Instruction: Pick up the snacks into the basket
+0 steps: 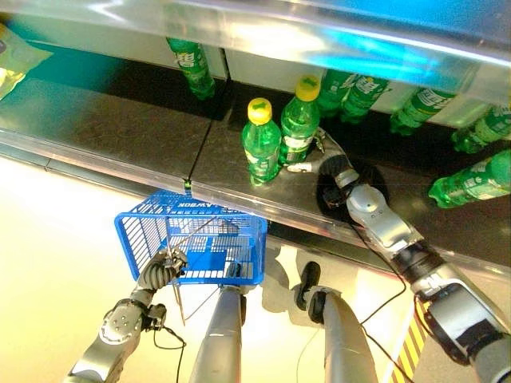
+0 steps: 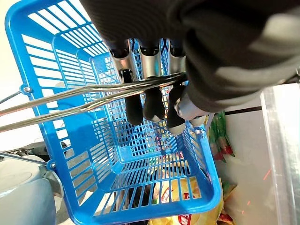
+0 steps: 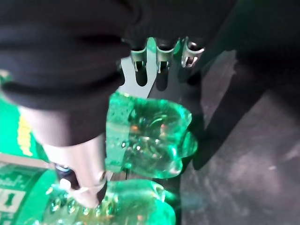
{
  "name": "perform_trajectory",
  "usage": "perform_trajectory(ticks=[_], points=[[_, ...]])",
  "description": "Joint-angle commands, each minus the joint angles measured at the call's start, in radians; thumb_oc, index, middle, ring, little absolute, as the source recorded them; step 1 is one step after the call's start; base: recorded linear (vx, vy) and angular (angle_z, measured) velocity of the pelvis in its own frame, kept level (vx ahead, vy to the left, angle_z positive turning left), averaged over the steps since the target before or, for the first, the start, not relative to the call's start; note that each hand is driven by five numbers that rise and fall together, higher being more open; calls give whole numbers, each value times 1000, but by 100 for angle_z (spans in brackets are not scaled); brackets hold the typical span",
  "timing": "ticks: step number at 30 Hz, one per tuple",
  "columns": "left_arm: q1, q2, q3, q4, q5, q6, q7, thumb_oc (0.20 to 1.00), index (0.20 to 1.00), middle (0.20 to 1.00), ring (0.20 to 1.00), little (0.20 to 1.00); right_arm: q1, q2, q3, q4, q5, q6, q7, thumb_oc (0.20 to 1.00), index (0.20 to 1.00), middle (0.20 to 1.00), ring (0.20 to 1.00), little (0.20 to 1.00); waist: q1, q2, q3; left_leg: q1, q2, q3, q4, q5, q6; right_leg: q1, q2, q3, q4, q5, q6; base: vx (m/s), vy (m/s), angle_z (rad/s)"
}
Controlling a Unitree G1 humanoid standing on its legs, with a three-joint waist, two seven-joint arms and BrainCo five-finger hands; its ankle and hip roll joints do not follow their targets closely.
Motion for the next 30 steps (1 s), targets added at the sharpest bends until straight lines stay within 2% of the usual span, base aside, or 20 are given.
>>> perform_trajectory(ticks=[1, 14, 15, 16, 17, 30], points=[[66, 79, -13, -128, -35, -77, -3, 200, 200, 200, 200, 200, -6, -3, 53, 38, 0, 3, 28, 1000, 1000, 1000, 1000, 1000, 42, 57, -21, -37, 9, -56, -101, 133, 17, 67, -75, 74, 52, -86, 146, 13, 7, 14], [63, 89, -26, -145, -65, -75, -9, 200, 200, 200, 200, 200, -117, 4, 94, 80, -15, 13, 14, 1000, 1000, 1000, 1000, 1000, 66, 64, -21, -14, 3, -64, -132, 142, 16, 84, -82, 66, 45, -89, 150, 5, 3, 2], [61, 90, -25, -146, -66, -76, -9, 200, 200, 200, 200, 200, -125, 5, 94, 83, -11, 13, 15, 492, 492, 492, 492, 492, 67, 65, -21, -13, 2, -65, -132, 141, 17, 85, -82, 66, 44, -89, 150, 0, 0, 0], [61, 93, -25, -151, -67, -76, -9, 200, 200, 200, 200, 200, -131, 3, 95, 81, -9, 14, 13, 250, 250, 250, 250, 250, 68, 66, -21, -13, 1, -66, -131, 141, 17, 86, -84, 66, 45, -90, 150, 0, 0, 0], [60, 91, -25, -148, -70, -76, -9, 200, 200, 200, 200, 200, -134, 5, 93, 82, -4, 13, 13, 200, 200, 200, 200, 200, 69, 66, -21, -14, 1, -66, -129, 140, 17, 87, -84, 67, 47, -92, 149, 0, 0, 0], [71, 79, -18, -144, -71, -72, -5, 200, 200, 200, 200, 200, -92, 0, 70, 88, -4, 15, 12, 200, 200, 200, 200, 200, 65, 69, -21, -13, -1, -67, -144, 149, 16, 90, -90, 60, 45, -92, 151, 12, 0, 5]])
